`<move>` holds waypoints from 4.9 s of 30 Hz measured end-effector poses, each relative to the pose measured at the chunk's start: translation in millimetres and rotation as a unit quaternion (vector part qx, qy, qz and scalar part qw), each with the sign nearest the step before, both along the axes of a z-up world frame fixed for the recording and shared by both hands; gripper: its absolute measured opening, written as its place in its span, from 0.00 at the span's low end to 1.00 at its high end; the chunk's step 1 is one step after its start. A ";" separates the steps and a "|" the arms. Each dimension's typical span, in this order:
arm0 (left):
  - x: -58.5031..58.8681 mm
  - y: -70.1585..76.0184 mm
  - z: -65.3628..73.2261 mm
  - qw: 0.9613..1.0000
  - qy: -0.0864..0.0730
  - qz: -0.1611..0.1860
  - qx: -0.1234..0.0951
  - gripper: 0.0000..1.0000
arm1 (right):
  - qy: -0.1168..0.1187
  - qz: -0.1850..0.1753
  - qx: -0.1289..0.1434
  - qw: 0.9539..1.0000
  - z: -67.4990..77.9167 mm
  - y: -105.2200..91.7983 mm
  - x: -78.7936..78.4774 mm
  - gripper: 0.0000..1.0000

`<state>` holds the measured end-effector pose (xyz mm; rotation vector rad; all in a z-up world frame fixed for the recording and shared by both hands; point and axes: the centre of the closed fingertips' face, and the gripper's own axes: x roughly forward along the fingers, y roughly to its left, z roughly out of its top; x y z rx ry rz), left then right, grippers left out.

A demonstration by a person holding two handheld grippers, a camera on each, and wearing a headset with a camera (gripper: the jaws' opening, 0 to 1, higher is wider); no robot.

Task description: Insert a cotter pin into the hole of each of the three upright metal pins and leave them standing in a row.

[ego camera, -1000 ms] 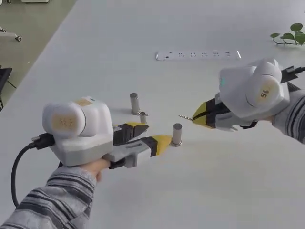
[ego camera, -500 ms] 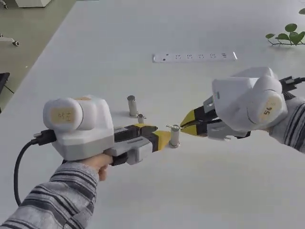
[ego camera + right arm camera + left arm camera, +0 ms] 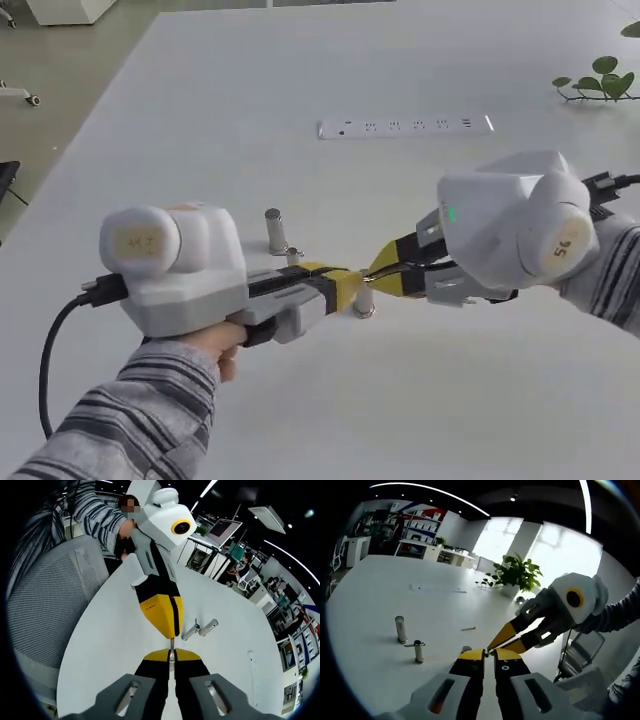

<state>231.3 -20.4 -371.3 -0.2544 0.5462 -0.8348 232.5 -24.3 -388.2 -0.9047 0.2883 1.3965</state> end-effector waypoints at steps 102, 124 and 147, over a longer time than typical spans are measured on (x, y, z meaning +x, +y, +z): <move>-27.4 1.2 -16.6 0.989 -0.079 -0.117 0.042 0.14 | 0.250 -0.060 0.054 0.965 -21.4 -15.3 -39.2 0.00; 13.0 -0.8 -48.8 0.981 -0.122 -0.031 0.148 0.23 | 0.200 -0.100 -0.069 0.972 -46.9 -50.0 8.7 0.00; 34.6 -15.9 -83.0 0.973 -0.113 0.001 0.200 0.21 | 0.163 -0.099 -0.123 0.974 -62.7 -58.0 25.7 0.00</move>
